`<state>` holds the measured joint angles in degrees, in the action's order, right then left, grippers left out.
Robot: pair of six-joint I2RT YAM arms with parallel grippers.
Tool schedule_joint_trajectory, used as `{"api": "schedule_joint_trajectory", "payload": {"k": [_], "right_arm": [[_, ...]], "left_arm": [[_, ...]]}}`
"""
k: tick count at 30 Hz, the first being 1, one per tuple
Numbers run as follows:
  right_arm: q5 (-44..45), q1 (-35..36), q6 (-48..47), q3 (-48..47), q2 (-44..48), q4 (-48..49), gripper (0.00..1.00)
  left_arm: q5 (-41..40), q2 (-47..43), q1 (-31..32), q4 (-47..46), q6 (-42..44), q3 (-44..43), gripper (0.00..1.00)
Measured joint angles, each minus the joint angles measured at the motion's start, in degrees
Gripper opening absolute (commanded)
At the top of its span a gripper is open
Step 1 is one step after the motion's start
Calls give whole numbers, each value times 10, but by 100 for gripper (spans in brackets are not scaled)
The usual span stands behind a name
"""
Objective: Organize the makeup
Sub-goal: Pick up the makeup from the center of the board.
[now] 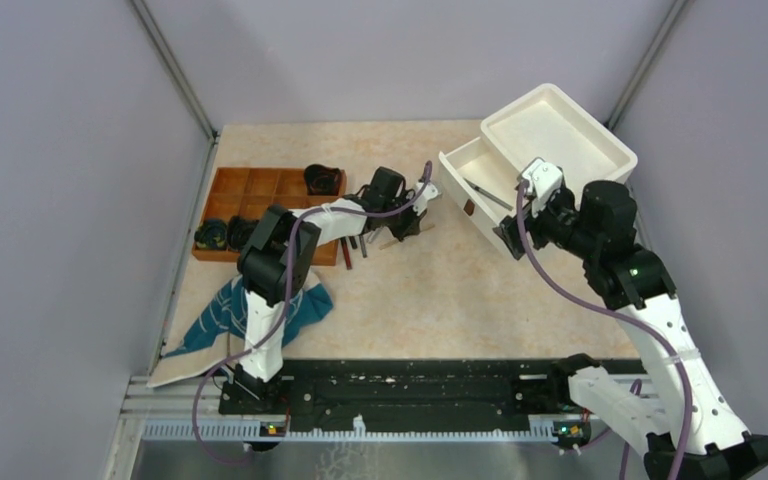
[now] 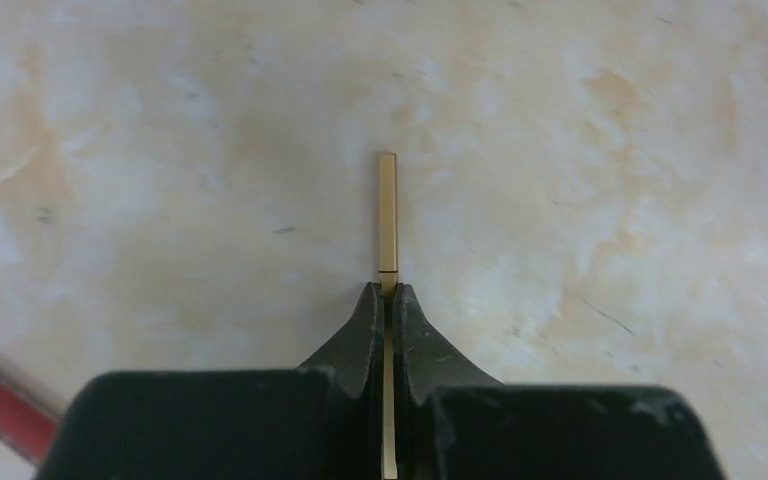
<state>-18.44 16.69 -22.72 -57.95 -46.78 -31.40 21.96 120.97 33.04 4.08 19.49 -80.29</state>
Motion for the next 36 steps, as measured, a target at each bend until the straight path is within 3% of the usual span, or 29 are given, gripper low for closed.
{"api": "schedule_joint_trajectory", "payload": {"k": [5, 6, 20, 27, 36], "right_arm": [[-14, 0, -13, -57, -55, -29, 89], [-26, 0, -19, -81, -75, -36, 89], [-145, 0, 3, -125, -107, -14, 91], [-221, 1, 81, -115, -129, 101, 93], [-283, 5, 234, -94, -198, 262, 92]], "left_arm": [[84, -39, 2, 28, 30, 51, 0], [134, -69, 5, 62, 42, 86, 0], [295, -278, -42, 74, 39, 150, 0], [374, -347, -90, -3, -66, 161, 0], [421, -391, -106, -198, -284, 180, 0]]}}
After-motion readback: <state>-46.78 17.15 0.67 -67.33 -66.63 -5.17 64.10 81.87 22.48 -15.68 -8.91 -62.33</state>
